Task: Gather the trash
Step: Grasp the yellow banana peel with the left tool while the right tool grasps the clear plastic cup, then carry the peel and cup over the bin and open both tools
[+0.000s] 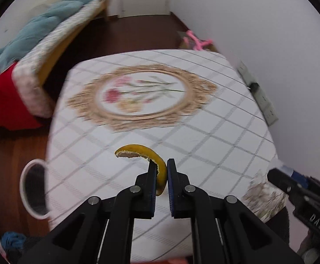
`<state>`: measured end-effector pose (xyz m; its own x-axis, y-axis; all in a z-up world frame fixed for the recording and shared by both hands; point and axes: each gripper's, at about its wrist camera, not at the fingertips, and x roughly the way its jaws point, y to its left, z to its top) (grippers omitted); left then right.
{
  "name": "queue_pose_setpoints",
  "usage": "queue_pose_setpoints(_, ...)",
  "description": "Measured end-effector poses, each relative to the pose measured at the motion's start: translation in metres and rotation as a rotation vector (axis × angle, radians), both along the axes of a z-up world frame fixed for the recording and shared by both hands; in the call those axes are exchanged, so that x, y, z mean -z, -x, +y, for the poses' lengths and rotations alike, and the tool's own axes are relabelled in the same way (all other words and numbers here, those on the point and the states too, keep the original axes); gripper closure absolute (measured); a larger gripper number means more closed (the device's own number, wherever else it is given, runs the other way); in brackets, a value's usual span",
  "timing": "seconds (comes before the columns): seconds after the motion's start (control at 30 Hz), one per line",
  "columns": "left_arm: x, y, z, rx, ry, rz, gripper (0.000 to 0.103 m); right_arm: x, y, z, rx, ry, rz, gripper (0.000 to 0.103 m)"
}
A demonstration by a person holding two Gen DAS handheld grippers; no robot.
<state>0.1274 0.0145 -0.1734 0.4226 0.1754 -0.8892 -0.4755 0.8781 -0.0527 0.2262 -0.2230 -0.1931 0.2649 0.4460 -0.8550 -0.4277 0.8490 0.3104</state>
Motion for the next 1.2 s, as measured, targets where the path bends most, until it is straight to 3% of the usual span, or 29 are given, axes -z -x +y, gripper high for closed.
queue_pose_setpoints(0.3,-0.042,0.112,0.12,-0.245,-0.069,-0.024,0.097,-0.052,0.076,0.15,-0.288,-0.081,-0.007,0.061)
queue_pose_setpoints(0.57,-0.027,0.198,0.214,-0.438,-0.055,0.004,0.097,-0.062,0.156,0.313,-0.589,-0.065,0.02,0.061)
queue_pose_setpoints(0.83,0.04,0.255,0.301,-0.555,0.055,0.092,0.097,-0.005,0.206,0.436,-0.755,0.071,0.077,0.061)
queue_pose_setpoints(1.0,0.112,0.272,0.358,-0.596,0.265,0.167,0.096,0.054,0.227,0.5,-0.81,0.2,0.124,0.061)
queue_pose_setpoints(1.2,0.167,0.279,0.391,-0.628,0.42,0.211,0.096,0.134,0.232,0.555,-0.819,0.343,0.257,0.061)
